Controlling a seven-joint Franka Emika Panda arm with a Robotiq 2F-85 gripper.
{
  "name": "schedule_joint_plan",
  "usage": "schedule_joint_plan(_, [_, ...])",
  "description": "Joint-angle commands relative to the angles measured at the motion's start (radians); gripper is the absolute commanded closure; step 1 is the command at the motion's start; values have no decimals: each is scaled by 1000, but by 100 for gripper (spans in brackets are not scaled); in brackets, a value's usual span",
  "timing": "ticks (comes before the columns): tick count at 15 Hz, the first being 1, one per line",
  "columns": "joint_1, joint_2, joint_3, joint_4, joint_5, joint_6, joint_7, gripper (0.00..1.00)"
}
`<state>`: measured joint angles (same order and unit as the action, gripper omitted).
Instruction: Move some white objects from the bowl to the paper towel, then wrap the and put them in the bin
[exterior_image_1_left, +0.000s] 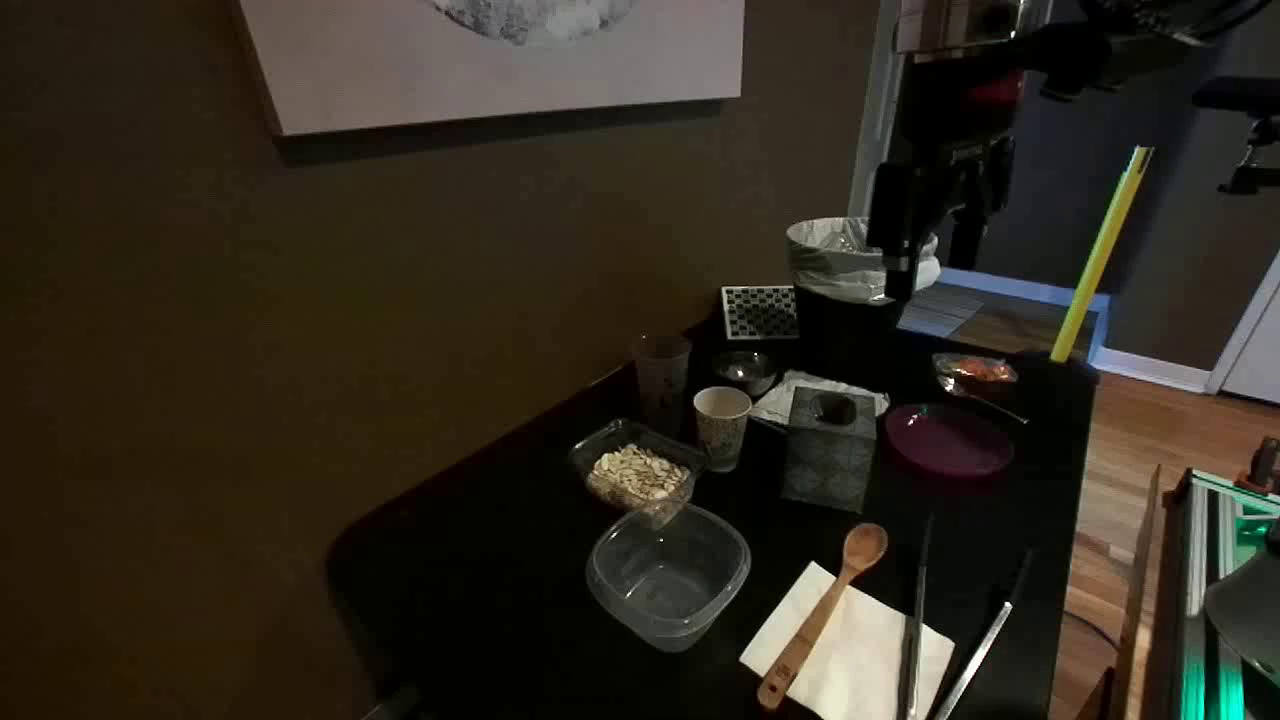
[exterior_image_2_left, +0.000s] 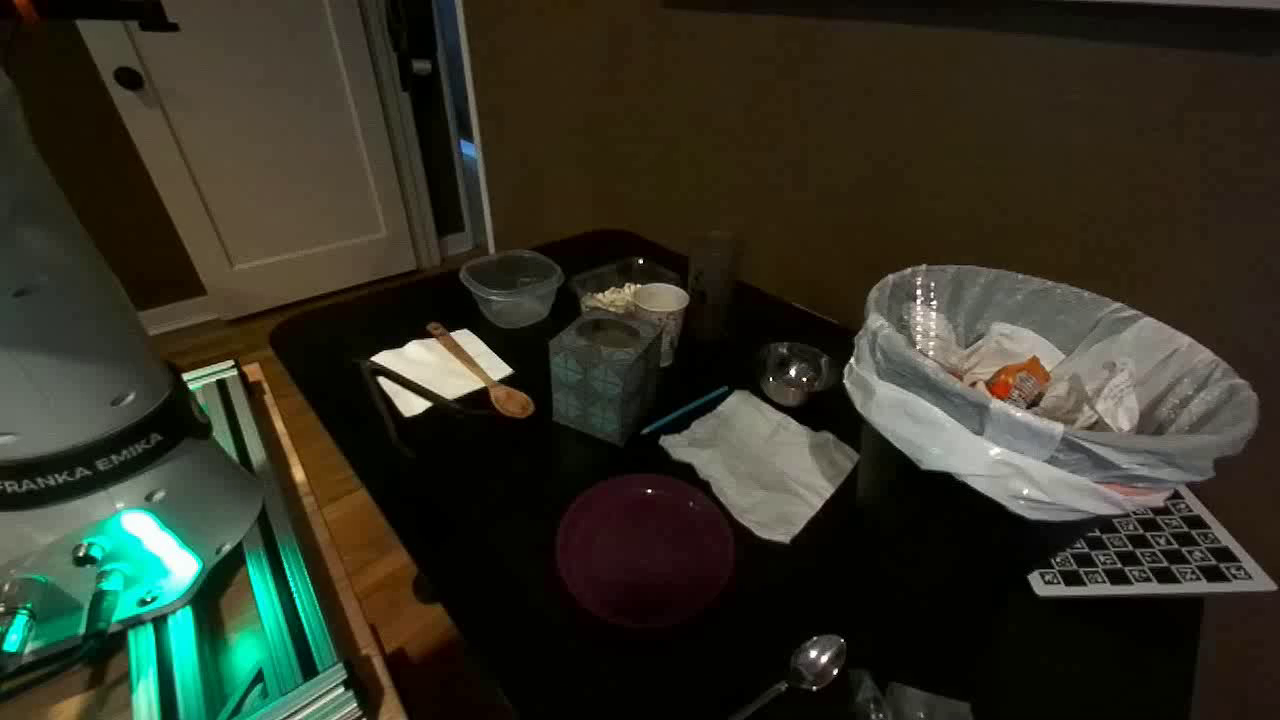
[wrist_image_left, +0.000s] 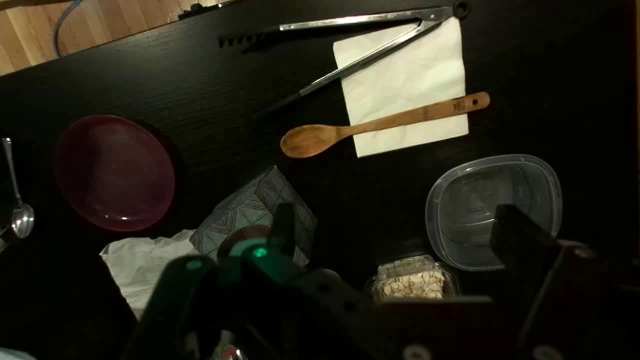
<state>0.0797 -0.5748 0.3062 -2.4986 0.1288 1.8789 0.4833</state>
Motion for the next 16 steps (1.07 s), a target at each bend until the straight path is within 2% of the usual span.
schedule_joint_plan(1, [11,2,-10,1,-6,-1,5,0])
schedule_joint_plan(7, [11,2,-10,1,-6,-1,5,0])
schedule_joint_plan(8, [-18,28,-1,-14,-25,52,48,0])
schedule_joint_plan(11, [-52,95,-14,-62,-60,225,45,0])
schedule_joint_plan(16, [-30,305,-78,-132,-18,653,-88,0])
